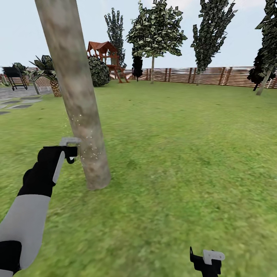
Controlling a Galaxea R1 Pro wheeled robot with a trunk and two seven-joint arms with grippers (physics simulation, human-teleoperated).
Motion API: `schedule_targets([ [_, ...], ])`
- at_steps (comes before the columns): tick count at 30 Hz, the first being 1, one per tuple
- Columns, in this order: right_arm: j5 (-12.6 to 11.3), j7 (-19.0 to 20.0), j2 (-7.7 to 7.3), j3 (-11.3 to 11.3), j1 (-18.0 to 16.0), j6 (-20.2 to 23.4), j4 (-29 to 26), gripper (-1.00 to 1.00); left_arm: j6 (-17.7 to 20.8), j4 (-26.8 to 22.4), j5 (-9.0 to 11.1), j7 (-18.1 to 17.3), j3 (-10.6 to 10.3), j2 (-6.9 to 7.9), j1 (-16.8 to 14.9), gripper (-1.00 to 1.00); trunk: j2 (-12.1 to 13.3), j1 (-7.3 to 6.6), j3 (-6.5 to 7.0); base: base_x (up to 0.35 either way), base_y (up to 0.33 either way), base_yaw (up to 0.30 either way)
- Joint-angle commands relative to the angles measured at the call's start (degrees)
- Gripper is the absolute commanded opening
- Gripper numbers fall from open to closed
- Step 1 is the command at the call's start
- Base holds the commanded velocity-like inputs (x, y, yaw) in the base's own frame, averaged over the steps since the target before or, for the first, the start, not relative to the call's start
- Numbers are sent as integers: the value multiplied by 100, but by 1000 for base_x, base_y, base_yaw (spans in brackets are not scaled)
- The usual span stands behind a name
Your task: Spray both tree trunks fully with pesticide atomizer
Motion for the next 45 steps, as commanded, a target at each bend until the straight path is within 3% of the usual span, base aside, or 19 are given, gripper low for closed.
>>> schedule_targets([
  [1,0,0,0,0,-3,-1,1,100,-5,21,35,-1,-1,69,82,-100,0,0,0,0,0,0],
  [5,0,0,0,3,-2,0,3,100,-7,110,34,4,-24,50,148,-100,0,0,0,0,0,0],
  [8,0,0,0,6,1,-3,5,100,-7,124,66,2,-45,-168,198,-100,0,0,0,0,0,0],
  [10,0,0,0,7,1,-4,5,100,-7,128,57,-2,-46,-239,253,-100,0,0,0,0,0,0],
  [14,0,0,0,7,-1,0,4,100,-7,220,44,-25,-6,-168,298,-100,0,0,0,0,0,0],
  [17,0,0,0,8,-3,-3,4,100,-71,367,58,-27,1,-22,311,-100,0,0,0,0,0,0],
  [20,0,0,0,7,-2,0,4,100,-97,416,75,-21,-13,-19,316,-100,0,0,0,0,0,0],
  [27,0,0,0,5,1,1,6,100,-138,420,94,-26,-41,-335,511,-100,0,0,0,0,0,0],
  [32,0,0,0,6,-2,1,6,100,-200,421,43,-13,-7,-275,648,-100,0,0,0,0,0,0],
  [35,0,0,0,5,-2,1,6,100,-767,468,30,4,6,-249,883,-100,0,0,0,0,0,0],
  [37,0,0,0,6,1,1,6,100,-1113,720,44,7,271,-12,952,-100,0,0,0,0,0,0],
  [41,0,0,0,8,-2,1,6,100,-1181,924,35,5,482,117,961,-100,0,0,0,0,0,0],
  [45,0,0,0,5,-2,1,6,100,-1200,956,29,19,491,95,1045,-100,0,0,0,0,0,0],
])
